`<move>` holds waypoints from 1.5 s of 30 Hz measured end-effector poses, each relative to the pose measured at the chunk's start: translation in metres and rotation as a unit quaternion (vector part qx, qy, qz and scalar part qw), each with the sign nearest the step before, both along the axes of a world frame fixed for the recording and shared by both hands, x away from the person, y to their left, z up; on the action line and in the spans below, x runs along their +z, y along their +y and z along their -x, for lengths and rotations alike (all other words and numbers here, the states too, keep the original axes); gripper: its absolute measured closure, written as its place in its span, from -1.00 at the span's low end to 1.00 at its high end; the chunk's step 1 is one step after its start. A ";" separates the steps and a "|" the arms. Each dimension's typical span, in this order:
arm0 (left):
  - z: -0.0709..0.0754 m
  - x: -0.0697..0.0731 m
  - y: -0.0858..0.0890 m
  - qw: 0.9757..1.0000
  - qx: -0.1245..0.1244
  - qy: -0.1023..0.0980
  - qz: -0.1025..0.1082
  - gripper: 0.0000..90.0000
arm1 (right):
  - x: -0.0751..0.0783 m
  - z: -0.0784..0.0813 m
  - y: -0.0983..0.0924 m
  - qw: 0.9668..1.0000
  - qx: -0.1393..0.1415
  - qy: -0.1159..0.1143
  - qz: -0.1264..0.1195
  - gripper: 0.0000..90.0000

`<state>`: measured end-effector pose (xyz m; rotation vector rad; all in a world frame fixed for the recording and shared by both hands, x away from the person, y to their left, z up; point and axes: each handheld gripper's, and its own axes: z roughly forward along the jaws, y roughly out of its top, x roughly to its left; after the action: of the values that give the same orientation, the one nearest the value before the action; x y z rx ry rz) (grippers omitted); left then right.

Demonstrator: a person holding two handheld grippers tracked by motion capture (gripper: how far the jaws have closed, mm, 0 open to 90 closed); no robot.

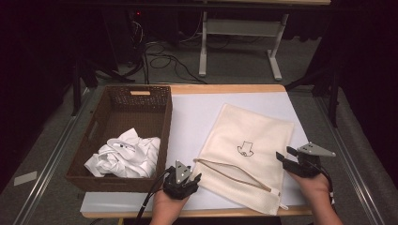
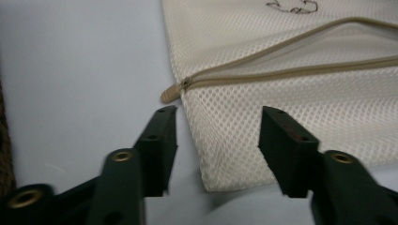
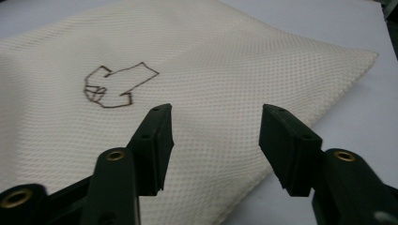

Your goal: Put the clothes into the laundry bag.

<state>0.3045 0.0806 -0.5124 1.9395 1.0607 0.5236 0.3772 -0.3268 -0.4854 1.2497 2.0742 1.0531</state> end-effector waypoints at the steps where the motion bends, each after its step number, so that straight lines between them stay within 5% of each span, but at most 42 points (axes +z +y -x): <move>1: 0.000 0.002 0.000 1.000 -0.009 -0.004 0.005 -0.16 | 0.002 0.008 0.004 1.000 0.009 -0.008 0.000 -0.19; 9: -0.002 0.004 -0.005 1.000 -0.014 -0.007 0.001 -0.99 | 0.006 0.034 0.015 0.999 0.023 -0.030 -0.012 -0.78; 13: -0.002 0.007 -0.007 0.999 -0.031 -0.008 0.006 -1.00 | 0.007 0.041 0.017 0.999 0.021 -0.035 -0.024 -0.99; 22: 0.001 0.026 -0.014 0.998 -0.052 -0.021 0.028 -1.00 | 0.006 0.047 0.013 0.999 0.022 -0.046 -0.018 -0.99; 28: 0.008 0.053 -0.011 0.996 -0.077 -0.037 0.038 -0.99 | 0.004 0.048 0.012 0.999 0.024 -0.042 -0.016 -0.99; 35: 0.016 0.079 0.013 0.994 -0.062 -0.069 0.053 -0.97 | 0.004 0.048 0.013 0.999 0.029 -0.040 -0.017 -0.99; 45: 0.017 0.096 0.053 0.994 -0.019 -0.083 0.073 -0.91 | 0.003 0.047 0.011 0.998 0.031 -0.040 -0.023 -0.99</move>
<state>0.2871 0.1336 -0.4166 1.7529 0.9284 0.5607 0.3300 -0.3159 -0.4822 1.1514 2.0511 1.1656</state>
